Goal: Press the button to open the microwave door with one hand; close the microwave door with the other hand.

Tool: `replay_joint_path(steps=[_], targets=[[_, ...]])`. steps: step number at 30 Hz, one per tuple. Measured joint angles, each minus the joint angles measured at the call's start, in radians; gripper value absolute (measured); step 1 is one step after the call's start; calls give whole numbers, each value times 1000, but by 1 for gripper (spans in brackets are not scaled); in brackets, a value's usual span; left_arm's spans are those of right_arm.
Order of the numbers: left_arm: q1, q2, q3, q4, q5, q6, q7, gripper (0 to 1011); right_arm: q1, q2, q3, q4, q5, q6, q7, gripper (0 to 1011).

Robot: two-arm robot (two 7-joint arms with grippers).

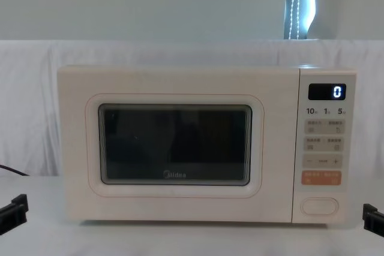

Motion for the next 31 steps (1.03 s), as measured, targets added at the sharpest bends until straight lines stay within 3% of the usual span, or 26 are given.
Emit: replay_joint_path(steps=[31], targets=[[0, 1, 4, 0, -2, -3, 0, 1001, 0, 0, 0, 0, 0, 0, 0, 1002]])
